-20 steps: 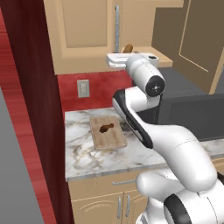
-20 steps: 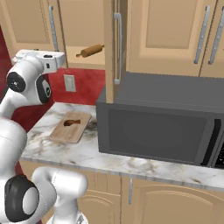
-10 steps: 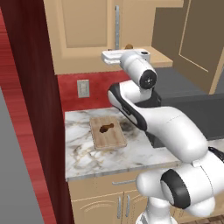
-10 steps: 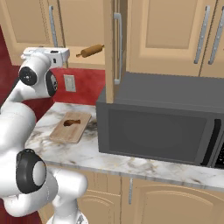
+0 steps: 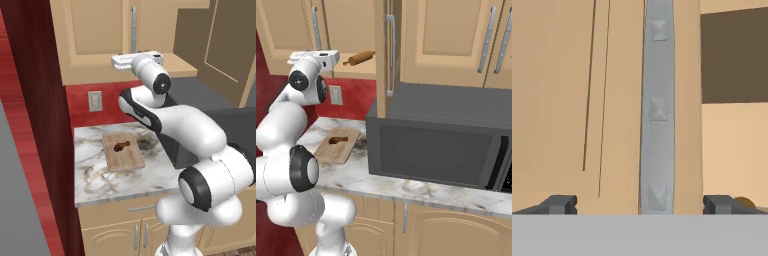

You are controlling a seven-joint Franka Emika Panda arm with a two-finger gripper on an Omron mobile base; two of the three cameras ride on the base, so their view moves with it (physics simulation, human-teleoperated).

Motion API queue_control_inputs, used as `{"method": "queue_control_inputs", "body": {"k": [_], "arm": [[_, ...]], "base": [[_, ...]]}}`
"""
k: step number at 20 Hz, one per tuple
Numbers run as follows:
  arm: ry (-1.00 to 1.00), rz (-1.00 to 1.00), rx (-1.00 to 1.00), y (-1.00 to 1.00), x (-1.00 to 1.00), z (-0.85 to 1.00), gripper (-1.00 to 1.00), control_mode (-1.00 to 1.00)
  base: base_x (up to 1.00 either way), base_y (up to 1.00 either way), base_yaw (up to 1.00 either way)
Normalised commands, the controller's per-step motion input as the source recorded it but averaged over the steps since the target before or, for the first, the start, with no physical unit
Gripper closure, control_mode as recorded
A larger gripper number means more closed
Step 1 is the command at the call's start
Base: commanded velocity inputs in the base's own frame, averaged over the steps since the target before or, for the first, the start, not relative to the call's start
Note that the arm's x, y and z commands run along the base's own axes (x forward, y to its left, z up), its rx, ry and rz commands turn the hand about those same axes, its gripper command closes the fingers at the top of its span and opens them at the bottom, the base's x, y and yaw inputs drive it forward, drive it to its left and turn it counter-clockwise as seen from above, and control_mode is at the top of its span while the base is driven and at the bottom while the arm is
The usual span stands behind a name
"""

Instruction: Open the cabinet, retrieve the rolling pin, and place it next to the meat on the cutting board to prepare for tenderizing.

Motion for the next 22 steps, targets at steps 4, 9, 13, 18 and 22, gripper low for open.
{"method": "queue_control_inputs", "body": {"k": [4,9,13,18,22], "arm": [[0.00,0.00,-0.03,0.11,0.51,0.00,1.00,-1.00],[0.00,0.00,0.00,0.11,0.45,0.00,1.00,-1.00],[0.00,0.01,0.00,0.11,0.09,0.00,1.00,-1.00],[0.00,0.03,0.00,0.10,0.01,-0.03,1.00,-1.00],[0.00,0.01,0.00,0.16,0.00,-0.03,1.00,-1.00]], "base": [[0.00,0.00,0.00],[0.00,0.00,0.00],[0.00,0.00,0.00],[0.00,0.00,0.00],[0.00,0.00,0.00]]}}
